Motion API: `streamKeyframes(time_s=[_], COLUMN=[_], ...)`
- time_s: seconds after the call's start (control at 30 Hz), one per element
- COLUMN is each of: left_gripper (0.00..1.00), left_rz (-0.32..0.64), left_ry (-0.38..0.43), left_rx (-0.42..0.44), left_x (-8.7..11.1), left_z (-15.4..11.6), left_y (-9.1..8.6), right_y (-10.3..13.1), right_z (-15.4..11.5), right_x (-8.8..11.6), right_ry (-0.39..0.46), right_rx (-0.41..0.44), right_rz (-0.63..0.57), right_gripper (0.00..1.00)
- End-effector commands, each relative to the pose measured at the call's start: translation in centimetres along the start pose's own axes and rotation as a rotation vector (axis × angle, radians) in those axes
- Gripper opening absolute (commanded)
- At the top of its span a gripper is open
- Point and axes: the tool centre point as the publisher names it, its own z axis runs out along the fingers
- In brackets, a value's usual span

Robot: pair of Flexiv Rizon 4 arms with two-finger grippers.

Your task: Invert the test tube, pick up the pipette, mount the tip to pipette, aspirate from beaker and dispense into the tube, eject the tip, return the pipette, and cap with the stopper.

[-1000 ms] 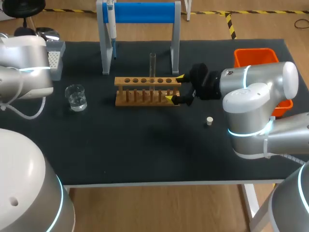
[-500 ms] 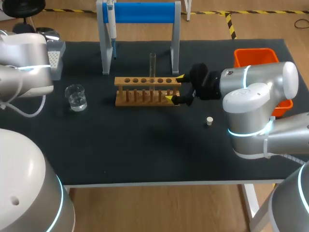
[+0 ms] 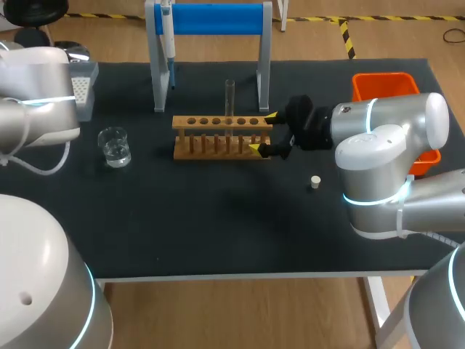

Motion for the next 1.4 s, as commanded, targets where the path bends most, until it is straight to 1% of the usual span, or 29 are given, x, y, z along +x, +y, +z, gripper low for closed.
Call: streamKeyframes(time_s=[0.03, 0.23, 0.3, 0.4, 0.5, 0.63, 0.67, 0.73, 0.8, 0.97, 1.03, 1.1, 1.13, 1.23, 1.4], left_gripper=[0.00, 0.00, 0.00, 0.00, 0.00, 0.00, 0.00, 0.00, 0.00, 0.00, 0.00, 0.00, 0.00, 0.00, 0.00], left_rz=[0.003, 0.016, 0.038, 0.088, 0.147, 0.228, 0.262, 0.304, 0.341, 0.435, 0.454, 0.501, 0.512, 0.588, 0.588], left_ry=[-0.005, -0.007, -0.002, 0.029, 0.078, 0.146, 0.173, 0.203, 0.250, 0.328, 0.385, 0.443, 0.488, 0.620, 0.620], left_rx=[0.021, 0.050, 0.059, 0.069, 0.075, 0.093, 0.098, 0.099, 0.102, 0.078, 0.076, 0.055, 0.056, 0.048, 0.048], left_x=[0.2, 0.7, 1.1, 2.2, 3.5, 5.6, 6.4, 7.4, 8.6, 11.7, 13.0, 14.5, 15.2, 17.5, 17.5], left_z=[-1.2, -2.7, -3.4, -4.7, -6.0, -8.5, -9.5, -10.9, -12.3, -15.1, -16.2, -17.2, -17.9, -19.8, -19.8], left_y=[-0.2, -1.0, -1.3, -1.8, -2.1, -2.7, -3.0, -3.3, -3.5, -3.2, -2.9, -2.5, -2.4, -1.8, -1.8], right_y=[-0.1, -0.1, -0.1, -0.1, -0.1, -0.1, -0.1, -0.1, -0.1, -0.1, -0.1, -0.1, -0.1, -0.1, -0.1], right_z=[0.0, 0.0, 0.0, 0.0, 0.0, 0.0, 0.0, 0.0, 0.0, 0.0, 0.0, 0.0, 0.0, 0.0, 0.0], right_x=[0.0, 0.0, 0.0, 0.0, 0.0, 0.0, 0.0, 0.0, 0.0, 0.0, 0.0, 0.0, 0.0, 0.0, 0.0], right_ry=[0.001, 0.001, 0.001, 0.001, 0.001, 0.001, 0.001, 0.001, 0.001, 0.001, 0.001, 0.001, 0.001, 0.001, 0.001], right_rx=[-0.001, -0.001, -0.001, -0.001, -0.001, -0.001, -0.001, -0.001, -0.001, -0.001, -0.001, -0.001, -0.001, -0.001, -0.001], right_rz=[0.000, 0.000, 0.000, 0.000, 0.000, 0.000, 0.000, 0.000, 0.000, 0.000, 0.000, 0.000, 0.000, 0.000, 0.000], right_gripper=[1.00, 1.00, 1.00, 1.00, 1.00, 1.00, 1.00, 1.00, 1.00, 1.00, 1.00, 1.00, 1.00, 1.00, 1.00])
